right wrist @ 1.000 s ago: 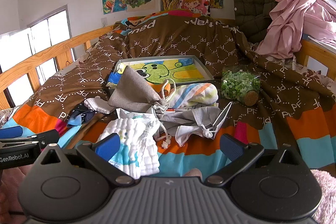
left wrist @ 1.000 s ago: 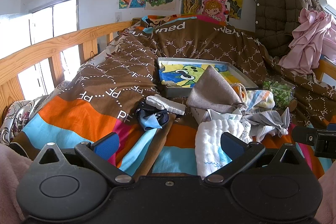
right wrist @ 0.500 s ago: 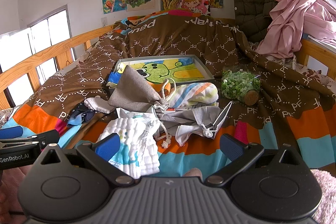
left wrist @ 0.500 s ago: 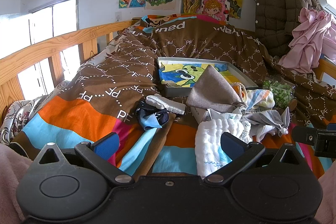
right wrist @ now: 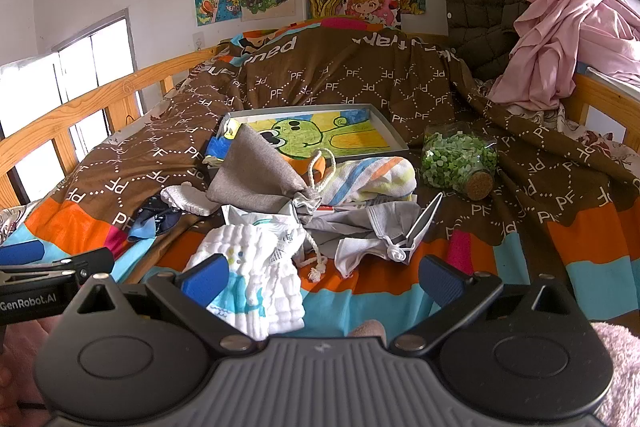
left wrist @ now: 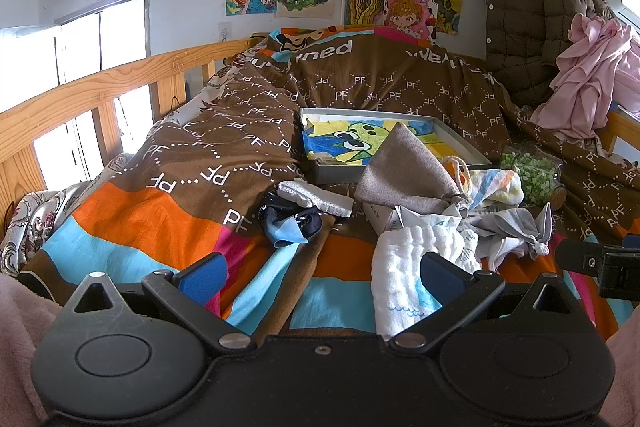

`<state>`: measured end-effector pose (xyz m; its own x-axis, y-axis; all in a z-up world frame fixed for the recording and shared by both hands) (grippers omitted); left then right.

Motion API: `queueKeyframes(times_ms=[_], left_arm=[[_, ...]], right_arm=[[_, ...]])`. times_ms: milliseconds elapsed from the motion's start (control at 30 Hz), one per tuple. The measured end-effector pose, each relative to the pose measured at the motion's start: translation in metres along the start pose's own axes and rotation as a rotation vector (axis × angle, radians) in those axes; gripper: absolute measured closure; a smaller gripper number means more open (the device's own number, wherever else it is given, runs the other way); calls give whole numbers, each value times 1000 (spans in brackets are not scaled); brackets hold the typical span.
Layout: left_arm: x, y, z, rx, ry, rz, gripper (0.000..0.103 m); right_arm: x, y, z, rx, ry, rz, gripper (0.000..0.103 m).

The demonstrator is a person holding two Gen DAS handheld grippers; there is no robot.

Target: Organize soft objects

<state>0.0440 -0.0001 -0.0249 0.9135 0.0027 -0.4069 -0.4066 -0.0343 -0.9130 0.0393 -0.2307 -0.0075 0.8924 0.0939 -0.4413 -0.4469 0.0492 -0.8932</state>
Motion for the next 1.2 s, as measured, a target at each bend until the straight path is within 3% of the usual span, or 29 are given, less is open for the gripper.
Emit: queueKeyframes(times_ms=[767,967,1200], left_arm=[[1,0,3,-20,16,26,1],[20,-6,6,-29,104,99,1],[51,-13,-8,52,244,221,1]], right_arm=[[1,-2,1,21,-21,20,0],[10,-7,-10,84,-93,91,0],[35,-26,-20,70,-125,126,0]])
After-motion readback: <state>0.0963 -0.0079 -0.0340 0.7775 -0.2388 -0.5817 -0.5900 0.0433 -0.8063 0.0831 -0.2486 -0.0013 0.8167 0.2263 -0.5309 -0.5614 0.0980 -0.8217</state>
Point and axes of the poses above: each gripper's, at about its wrist camera, not at the fingertips, and x roughly the way its jaws point, z to its left, y to its underside, the point moved 5 cm from there along x, roughly the way its jaws point, and after that the axes turned 5 degrees about -z, right-handed, at the moved point
